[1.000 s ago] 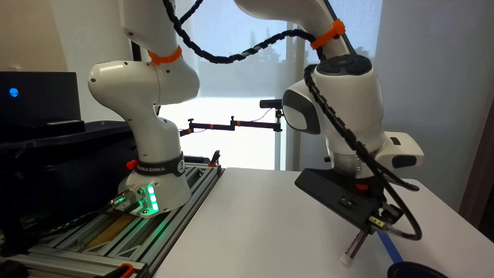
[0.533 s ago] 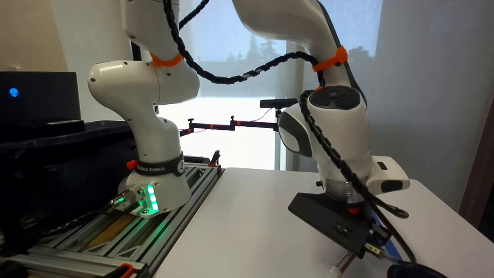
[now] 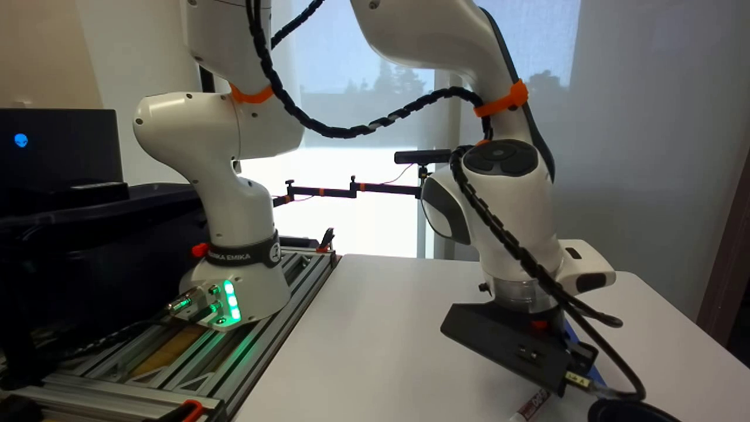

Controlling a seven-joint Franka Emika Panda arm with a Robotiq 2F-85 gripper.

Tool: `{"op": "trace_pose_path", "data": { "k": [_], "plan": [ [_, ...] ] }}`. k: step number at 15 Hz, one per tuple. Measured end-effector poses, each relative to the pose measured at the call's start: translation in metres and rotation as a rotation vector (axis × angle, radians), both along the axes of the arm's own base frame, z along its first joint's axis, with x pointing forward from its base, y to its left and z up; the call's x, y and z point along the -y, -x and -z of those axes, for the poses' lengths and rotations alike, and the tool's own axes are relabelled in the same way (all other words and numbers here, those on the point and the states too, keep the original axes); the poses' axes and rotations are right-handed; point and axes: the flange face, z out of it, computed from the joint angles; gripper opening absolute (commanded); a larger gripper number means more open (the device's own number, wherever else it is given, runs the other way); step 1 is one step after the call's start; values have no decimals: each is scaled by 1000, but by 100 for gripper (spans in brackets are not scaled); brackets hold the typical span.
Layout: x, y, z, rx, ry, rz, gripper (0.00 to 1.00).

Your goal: Remove the marker from the cup

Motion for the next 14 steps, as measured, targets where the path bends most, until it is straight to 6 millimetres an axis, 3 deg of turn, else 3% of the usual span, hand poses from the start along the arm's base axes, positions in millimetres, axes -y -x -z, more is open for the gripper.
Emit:
{"op": "trace_pose_path", "data": {
  "k": [3,7,14],
  "plan": [
    [-4,-5,-9,22,14,-9,98],
    [-6,-5,-31,25,58,39,100],
    [-8,25,-56,-35,126,328,100]
  ]
}}
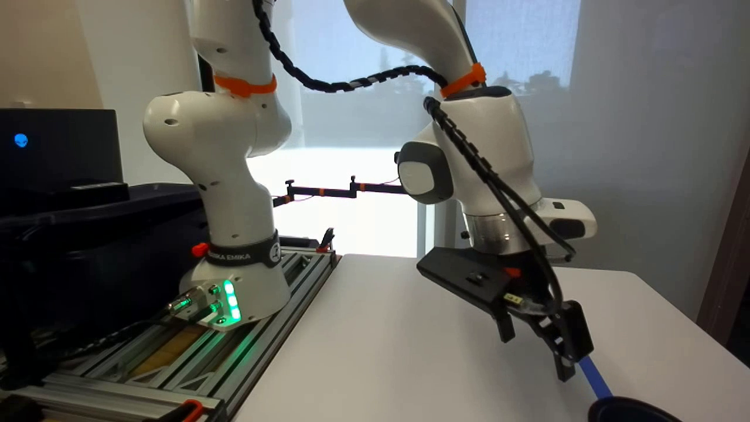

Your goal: Remove the marker from the cup

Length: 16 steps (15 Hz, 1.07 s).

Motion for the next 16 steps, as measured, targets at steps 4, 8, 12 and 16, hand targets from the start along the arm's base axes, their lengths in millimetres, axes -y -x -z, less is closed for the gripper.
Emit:
{"op": "trace_pose_path", "data": {
  "k": [4,8,12,16],
  "plan": [
    [-2,4,2,-16,-21,226,100],
    [-12,0,6,-66,-48,400,100],
    [-28,-13,-3,-102,-77,480,100],
    [-26,-13,-4,-107,-81,492,100]
  ]
}}
